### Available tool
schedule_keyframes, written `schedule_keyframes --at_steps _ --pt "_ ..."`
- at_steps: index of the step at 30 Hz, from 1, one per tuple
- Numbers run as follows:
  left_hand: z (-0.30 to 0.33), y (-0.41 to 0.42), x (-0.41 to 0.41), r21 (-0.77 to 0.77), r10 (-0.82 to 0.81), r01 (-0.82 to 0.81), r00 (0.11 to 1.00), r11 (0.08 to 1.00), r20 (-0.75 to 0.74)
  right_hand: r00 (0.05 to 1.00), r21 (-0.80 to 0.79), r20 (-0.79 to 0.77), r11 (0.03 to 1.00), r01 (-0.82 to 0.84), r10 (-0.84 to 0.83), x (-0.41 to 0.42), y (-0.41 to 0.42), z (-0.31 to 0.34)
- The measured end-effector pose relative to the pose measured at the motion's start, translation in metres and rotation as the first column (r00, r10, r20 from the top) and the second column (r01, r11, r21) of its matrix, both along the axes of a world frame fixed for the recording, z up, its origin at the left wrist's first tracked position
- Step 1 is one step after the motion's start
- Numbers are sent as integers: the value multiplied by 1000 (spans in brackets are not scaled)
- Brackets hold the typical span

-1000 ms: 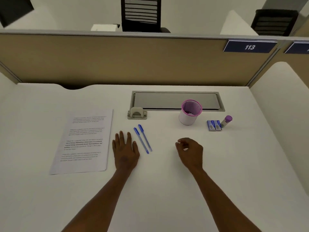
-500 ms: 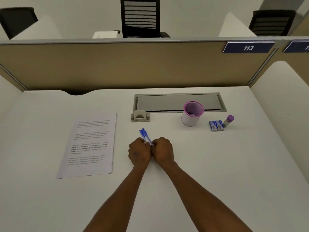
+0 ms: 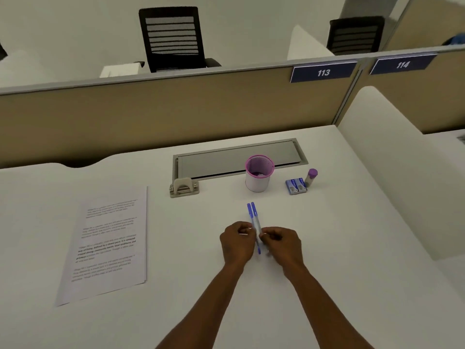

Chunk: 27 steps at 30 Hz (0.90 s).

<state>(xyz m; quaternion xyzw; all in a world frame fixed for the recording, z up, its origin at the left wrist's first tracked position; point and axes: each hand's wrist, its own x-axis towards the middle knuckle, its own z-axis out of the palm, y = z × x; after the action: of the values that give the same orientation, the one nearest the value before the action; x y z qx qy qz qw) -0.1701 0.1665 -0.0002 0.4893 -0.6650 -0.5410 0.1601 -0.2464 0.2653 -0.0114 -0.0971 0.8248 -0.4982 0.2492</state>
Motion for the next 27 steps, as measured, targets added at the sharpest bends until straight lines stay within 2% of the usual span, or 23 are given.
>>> schedule_keyframes --at_steps 3,7,16,23,27 --pt "4 21 -31 -22 -101 101 995 995 -13 984 40 -110 988 147 -141 -30 19 0" --pt "8 36 -80 -91 -109 110 994 990 22 943 89 -249 965 247 -219 -72 23 1" --pt "1 24 -136 -182 -47 67 993 981 112 925 203 -370 964 170 -85 -110 -7 5" --pt "-13 21 -151 -193 -90 114 988 975 129 919 211 -386 963 166 -74 -112 -7 -14" --pt "-12 18 -158 -207 -107 134 985 969 137 901 141 -417 971 192 -118 -112 -3 -18"
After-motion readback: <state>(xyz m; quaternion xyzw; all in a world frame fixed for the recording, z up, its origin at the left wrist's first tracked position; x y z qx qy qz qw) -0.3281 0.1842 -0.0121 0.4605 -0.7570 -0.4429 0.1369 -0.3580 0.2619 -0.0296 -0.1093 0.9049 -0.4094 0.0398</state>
